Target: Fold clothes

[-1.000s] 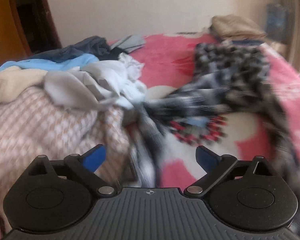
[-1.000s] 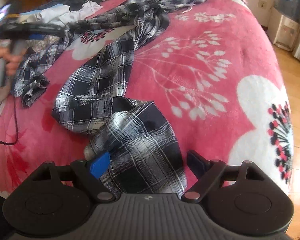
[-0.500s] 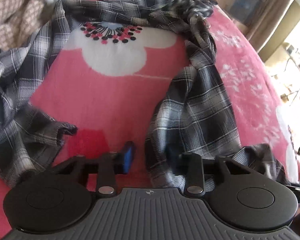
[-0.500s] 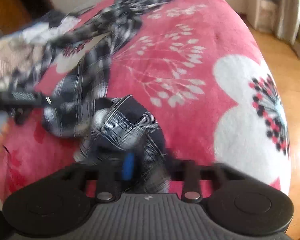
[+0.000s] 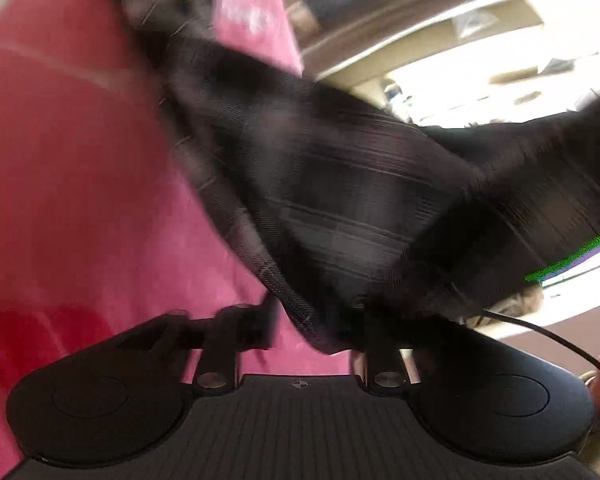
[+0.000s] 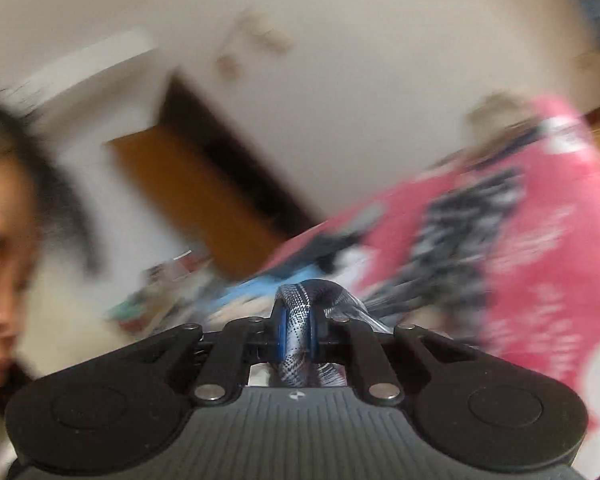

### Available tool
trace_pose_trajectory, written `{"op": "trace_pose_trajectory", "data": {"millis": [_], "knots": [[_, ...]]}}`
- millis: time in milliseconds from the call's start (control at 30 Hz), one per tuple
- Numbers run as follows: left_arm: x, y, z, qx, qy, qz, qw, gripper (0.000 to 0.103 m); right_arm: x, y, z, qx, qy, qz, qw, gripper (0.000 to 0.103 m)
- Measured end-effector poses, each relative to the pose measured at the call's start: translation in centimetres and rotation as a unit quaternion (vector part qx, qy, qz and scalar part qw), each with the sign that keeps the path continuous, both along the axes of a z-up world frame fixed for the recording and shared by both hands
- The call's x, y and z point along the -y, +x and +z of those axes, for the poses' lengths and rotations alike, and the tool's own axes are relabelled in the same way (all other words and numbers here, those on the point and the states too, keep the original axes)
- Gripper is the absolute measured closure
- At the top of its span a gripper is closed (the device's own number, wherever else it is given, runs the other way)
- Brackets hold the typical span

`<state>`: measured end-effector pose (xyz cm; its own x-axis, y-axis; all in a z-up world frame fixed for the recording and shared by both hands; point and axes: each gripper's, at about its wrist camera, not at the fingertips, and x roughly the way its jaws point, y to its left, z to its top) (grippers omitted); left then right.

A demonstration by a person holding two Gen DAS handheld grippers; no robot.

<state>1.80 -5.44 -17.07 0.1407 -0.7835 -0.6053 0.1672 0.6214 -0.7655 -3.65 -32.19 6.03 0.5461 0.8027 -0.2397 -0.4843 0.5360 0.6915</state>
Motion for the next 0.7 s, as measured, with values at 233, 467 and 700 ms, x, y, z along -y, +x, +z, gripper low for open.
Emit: {"op": "trace_pose_trajectory", "data": {"millis": [233,467,700], "knots": [[-7.9,-1.0,-2.7,-0.074,-0.041,0.055,0.9949,0.059,-5.1,0.7,-6.6,-0.095,-0.051,0.16,0.981,0.091],[-16.8,-1.1,0.2,-0.042,-0.013,0.173,0.984,0.047,-8.9,1.6,-15.3,-0.223,-0.087,0.218,0.946,0.09],[-14.6,0.3,2.5,0.008,0.027,0.115,0.9929,0.03,-9.3,-1.1,-20.3,-0.298,-0.195,0.152,0.922,0.043]]}}
